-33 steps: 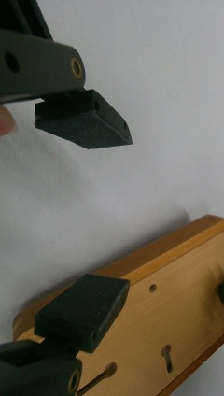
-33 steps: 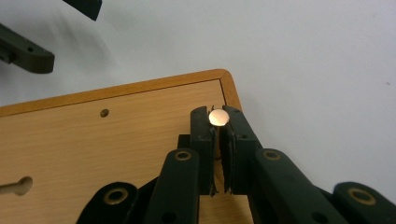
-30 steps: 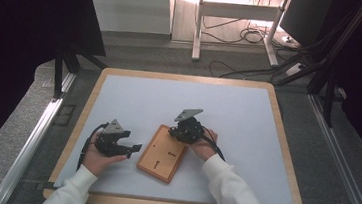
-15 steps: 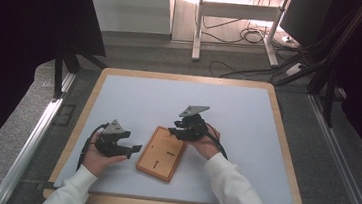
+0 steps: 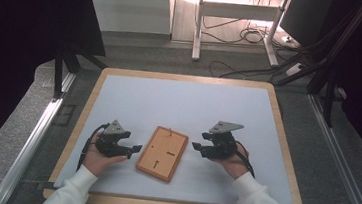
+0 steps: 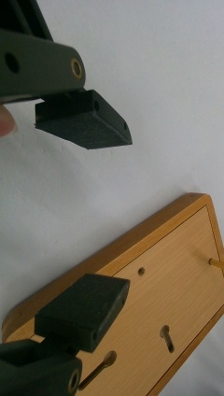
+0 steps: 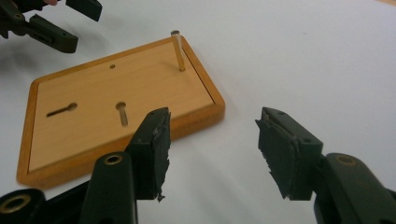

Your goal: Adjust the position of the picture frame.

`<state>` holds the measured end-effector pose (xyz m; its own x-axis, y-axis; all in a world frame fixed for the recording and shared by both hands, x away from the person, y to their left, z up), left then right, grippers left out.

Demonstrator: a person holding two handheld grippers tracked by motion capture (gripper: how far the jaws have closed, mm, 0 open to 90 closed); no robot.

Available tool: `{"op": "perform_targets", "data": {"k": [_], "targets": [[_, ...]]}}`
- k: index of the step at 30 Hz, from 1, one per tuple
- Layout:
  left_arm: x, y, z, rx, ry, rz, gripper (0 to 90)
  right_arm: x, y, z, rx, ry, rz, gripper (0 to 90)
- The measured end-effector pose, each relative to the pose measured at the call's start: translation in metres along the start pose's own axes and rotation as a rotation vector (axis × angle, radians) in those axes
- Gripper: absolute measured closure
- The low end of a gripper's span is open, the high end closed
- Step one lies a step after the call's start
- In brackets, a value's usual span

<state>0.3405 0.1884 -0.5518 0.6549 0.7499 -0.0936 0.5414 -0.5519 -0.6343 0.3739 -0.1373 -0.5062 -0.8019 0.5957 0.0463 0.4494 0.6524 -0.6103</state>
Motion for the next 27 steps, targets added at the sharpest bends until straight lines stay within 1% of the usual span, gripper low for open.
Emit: {"op": "perform_targets", "data": {"k": [2,4,5,6,7,8,10,11,12,17,21,23,24,25,26,27], "targets": [[0.0,0.0,0.0,0.002,-0.002,-0.001,26.8,-0.002,-0.011,0.008,-0.015,0.01,0.015,42.0],[0.0,0.0,0.0,0.002,-0.001,-0.001,26.8,-0.003,-0.02,0.018,-0.016,0.024,0.032,40.6],[0.0,0.0,0.0,0.002,0.0,-0.001,26.8,-0.005,-0.028,0.029,-0.017,0.028,0.048,39.5],[0.0,-0.001,0.0,0.0,0.003,-0.002,26.8,-0.006,-0.03,0.033,-0.016,0.032,0.053,38.9],[0.0,-0.001,0.0,0.0,0.003,-0.002,26.8,-0.006,-0.03,0.033,-0.016,0.032,0.053,38.9],[0.0,-0.001,0.0,-0.001,0.001,-0.002,26.8,-0.008,-0.035,0.044,-0.007,0.048,0.065,38.4],[0.001,-0.002,0.0,-0.003,-0.001,-0.003,26.8,-0.011,-0.04,0.053,-0.001,0.064,0.073,38.4],[0.001,-0.002,0.0,-0.002,-0.001,-0.003,26.8,-0.011,-0.04,0.053,-0.001,0.064,0.073,38.4],[0.001,-0.001,0.0,0.0,-0.001,-0.002,26.8,-0.013,-0.046,0.06,-0.002,0.079,0.078,38.4],[0.0,-0.001,0.0,0.003,0.006,0.003,28.3,-0.018,-0.052,0.065,-0.006,0.09,0.089,37.8],[0.0,-0.002,0.0,-0.002,0.008,0.007,30.0,-0.021,-0.051,0.065,-0.008,0.093,0.094,37.3],[0.0,-0.002,0.0,0.0,0.004,0.016,31.5,-0.02,-0.05,0.066,-0.002,0.089,0.096,36.7],[0.0,-0.002,0.0,0.001,0.004,0.023,32.7,-0.02,-0.049,0.066,0.001,0.087,0.096,36.5],[-0.001,-0.003,0.0,0.003,0.004,0.034,39.5,-0.02,-0.048,0.066,0.007,0.081,0.095,36.4],[-0.001,-0.003,0.0,0.004,0.007,0.04,39.5,-0.02,-0.048,0.066,0.007,0.081,0.095,36.4],[-0.002,-0.005,0.0,0.006,0.012,0.047,43.9,-0.02,-0.048,0.066,0.008,0.081,0.096,36.4]]}}
Point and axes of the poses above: each handheld gripper's, and its own axes: y roughly forward along the jaws, z roughly out of its underside, x roughly to its left, the point moved 4 cm from there along y, roughly forward along the jaws
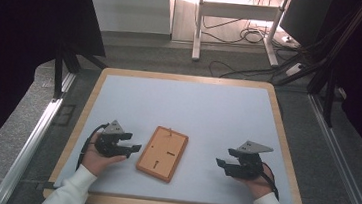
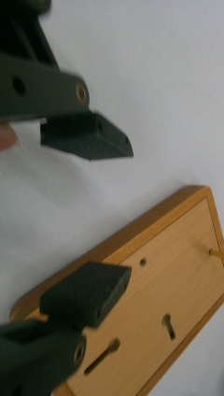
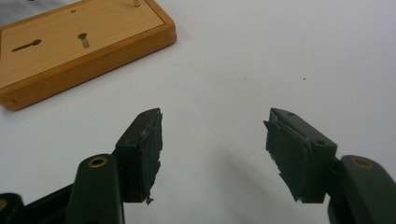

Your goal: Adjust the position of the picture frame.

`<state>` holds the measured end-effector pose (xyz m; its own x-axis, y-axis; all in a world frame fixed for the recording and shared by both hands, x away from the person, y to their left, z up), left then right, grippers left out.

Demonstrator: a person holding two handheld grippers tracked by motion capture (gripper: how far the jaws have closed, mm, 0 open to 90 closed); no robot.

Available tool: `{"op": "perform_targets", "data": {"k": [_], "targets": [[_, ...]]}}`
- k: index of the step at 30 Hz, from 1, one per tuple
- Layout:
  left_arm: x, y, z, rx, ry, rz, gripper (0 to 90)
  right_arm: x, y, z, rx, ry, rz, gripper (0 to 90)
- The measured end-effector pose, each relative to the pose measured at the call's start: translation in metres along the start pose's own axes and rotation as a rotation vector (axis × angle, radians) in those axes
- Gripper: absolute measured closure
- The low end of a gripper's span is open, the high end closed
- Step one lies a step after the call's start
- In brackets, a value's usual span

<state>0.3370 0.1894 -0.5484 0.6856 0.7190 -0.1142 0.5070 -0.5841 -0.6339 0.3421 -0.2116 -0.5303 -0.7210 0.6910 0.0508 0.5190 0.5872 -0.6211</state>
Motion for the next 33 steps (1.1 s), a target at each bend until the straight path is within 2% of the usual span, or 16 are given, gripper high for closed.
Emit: {"op": "perform_targets", "data": {"k": [5,7,9,13,19,30,33], "targets": [[-0.006,-0.008,0.003,0.044,0.047,0.036,77.5,0.0,-0.001,0.0,0.0,-0.002,0.003,36.1],[-0.007,-0.011,0.006,0.056,0.053,0.041,85.8,0.0,-0.001,0.0,0.001,-0.003,0.004,35.8],[-0.008,-0.013,0.009,0.068,0.054,0.053,89.9,0.0,0.0,0.0,0.004,-0.002,0.007,35.5],[-0.011,-0.01,0.013,0.098,0.06,0.072,90.0,0.0,0.001,0.001,0.011,-0.003,0.013,35.0],[-0.021,-0.004,0.014,0.141,0.104,0.108,90.0,0.0,0.003,0.001,0.018,0.003,0.017,34.7],[-0.026,0.0,0.015,0.165,0.12,0.125,90.0,-0.001,0.002,0.001,0.019,0.008,0.022,34.4],[-0.027,0.0,0.015,0.157,0.111,0.126,90.0,-0.001,0.003,0.001,0.019,0.008,0.021,34.4]]}}
Point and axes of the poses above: each handheld gripper's, and its own axes: y roughly forward along the jaws, z roughly out of its underside, x roughly to its left, the point moved 4 cm from there along y, roughly forward along the jaws
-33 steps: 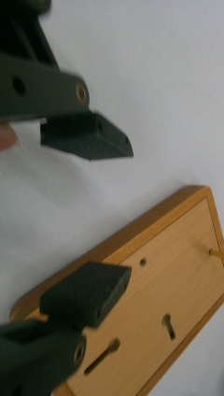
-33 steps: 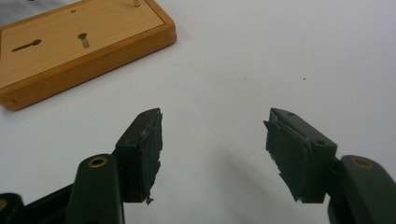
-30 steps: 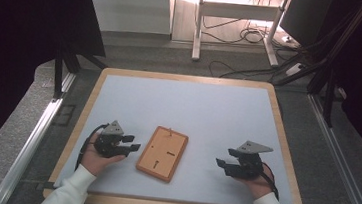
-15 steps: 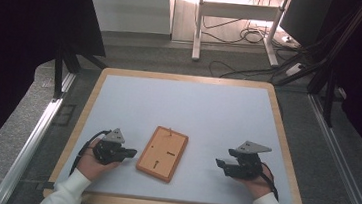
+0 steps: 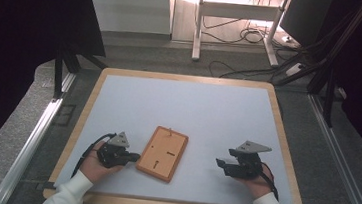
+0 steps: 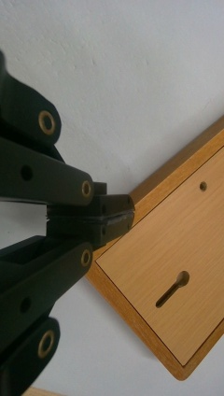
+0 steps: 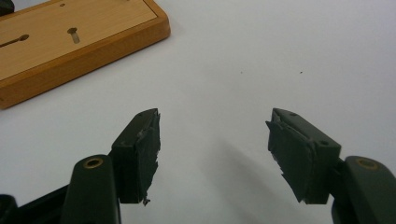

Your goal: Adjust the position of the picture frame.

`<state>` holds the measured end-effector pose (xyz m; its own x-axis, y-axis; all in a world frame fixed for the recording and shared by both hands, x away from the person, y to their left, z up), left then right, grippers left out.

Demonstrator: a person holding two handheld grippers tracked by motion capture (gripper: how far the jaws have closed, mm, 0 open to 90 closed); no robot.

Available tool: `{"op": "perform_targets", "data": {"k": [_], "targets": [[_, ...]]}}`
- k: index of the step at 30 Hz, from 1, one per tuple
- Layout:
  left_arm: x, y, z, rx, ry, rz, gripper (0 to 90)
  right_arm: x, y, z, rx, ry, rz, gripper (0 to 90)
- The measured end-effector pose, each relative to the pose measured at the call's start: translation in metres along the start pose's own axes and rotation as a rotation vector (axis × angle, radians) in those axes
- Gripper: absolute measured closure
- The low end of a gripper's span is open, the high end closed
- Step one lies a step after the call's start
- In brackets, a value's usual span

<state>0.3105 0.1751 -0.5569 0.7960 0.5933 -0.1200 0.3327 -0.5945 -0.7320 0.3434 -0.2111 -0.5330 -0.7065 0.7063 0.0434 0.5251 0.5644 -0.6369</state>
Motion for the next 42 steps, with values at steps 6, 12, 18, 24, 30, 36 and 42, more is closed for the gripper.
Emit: {"op": "perform_targets", "data": {"k": [6,12,18,24,30,36,42], "targets": [[0.001,0.001,0.002,0.021,-0.01,0.003,90.0,-0.001,0.0,0.0,0.0,0.0,0.003,34.4],[0.002,0.001,0.003,0.031,-0.015,0.01,90.0,-0.002,-0.001,0.0,-0.001,0.005,0.005,34.4],[0.003,0.001,0.004,0.028,-0.026,0.024,90.0,-0.001,0.001,0.0,0.002,0.002,0.002,34.4],[0.003,0.001,0.004,0.024,-0.036,0.033,90.0,-0.001,0.001,0.0,0.004,0.002,0.003,34.3],[0.002,0.002,0.004,0.025,-0.03,0.044,90.0,-0.001,0.002,0.001,0.006,0.003,0.0,34.2],[-0.004,0.007,0.006,0.05,-0.006,0.039,90.0,-0.001,0.002,0.001,0.007,0.004,0.0,34.1],[-0.008,0.009,0.004,0.054,0.002,0.051,90.0,-0.001,0.002,0.001,0.007,0.005,0.001,34.1]]}}
Point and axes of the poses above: each handheld gripper's, and its own axes: y roughly forward along the jaws, z roughly out of its underside, x roughly to its left, the point moved 4 cm from there along y, roughly forward along the jaws
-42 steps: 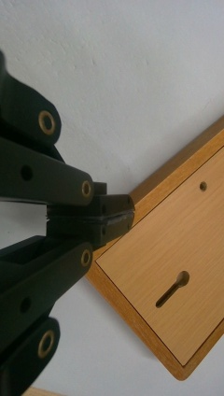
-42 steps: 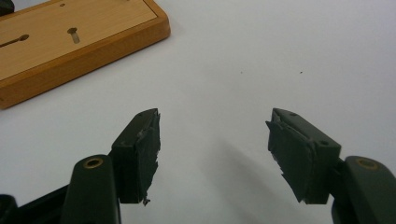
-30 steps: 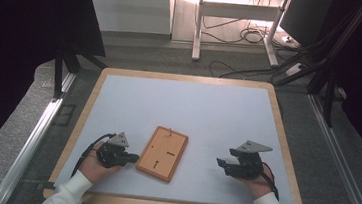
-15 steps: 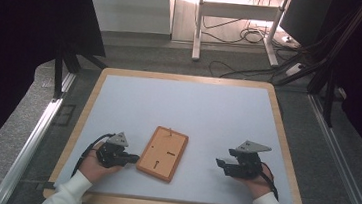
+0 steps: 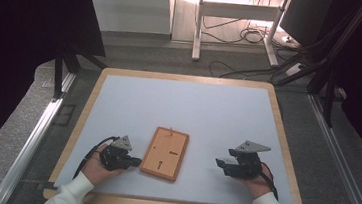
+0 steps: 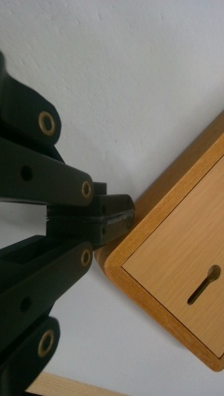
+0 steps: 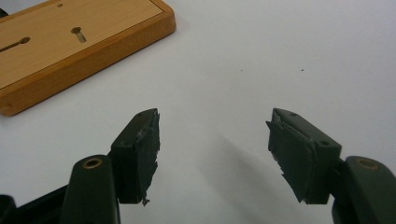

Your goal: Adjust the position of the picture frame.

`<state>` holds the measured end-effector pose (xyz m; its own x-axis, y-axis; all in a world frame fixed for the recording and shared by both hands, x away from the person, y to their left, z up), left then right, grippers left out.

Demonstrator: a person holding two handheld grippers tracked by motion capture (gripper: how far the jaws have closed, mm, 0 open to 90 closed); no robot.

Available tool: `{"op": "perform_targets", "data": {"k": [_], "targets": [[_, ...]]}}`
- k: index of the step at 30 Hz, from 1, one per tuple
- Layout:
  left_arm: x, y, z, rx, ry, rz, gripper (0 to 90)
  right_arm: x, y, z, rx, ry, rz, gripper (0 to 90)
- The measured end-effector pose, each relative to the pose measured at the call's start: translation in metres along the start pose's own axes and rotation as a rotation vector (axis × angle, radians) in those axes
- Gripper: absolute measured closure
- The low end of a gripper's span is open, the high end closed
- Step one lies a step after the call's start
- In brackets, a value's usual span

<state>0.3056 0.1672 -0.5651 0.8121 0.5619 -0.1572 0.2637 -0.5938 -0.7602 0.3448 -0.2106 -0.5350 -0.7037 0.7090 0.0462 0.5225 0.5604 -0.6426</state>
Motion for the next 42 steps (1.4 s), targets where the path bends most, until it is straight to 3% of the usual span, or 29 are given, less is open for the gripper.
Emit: {"op": "perform_targets", "data": {"k": [9,29,42], "targets": [[-0.016,0.01,-0.009,0.006,0.037,0.03,90.0,0.001,0.002,0.0,0.006,-0.003,-0.004,34.1],[-0.022,0.015,-0.014,0.004,0.047,0.052,90.0,0.002,0.001,0.0,0.004,-0.002,-0.004,34.1],[-0.013,0.007,-0.013,-0.043,0.019,0.002,86.7,0.008,0.005,0.002,0.019,-0.031,-0.019,34.4]]}}
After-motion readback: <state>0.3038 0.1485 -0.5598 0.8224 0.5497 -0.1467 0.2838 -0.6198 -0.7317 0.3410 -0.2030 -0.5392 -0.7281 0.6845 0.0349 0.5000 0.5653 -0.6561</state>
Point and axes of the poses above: each handheld gripper's, and its own axes: y roughly forward along the jaws, z roughly out of its underside, x roughly to its left, the point moved 4 cm from there along y, roughly forward along the jaws
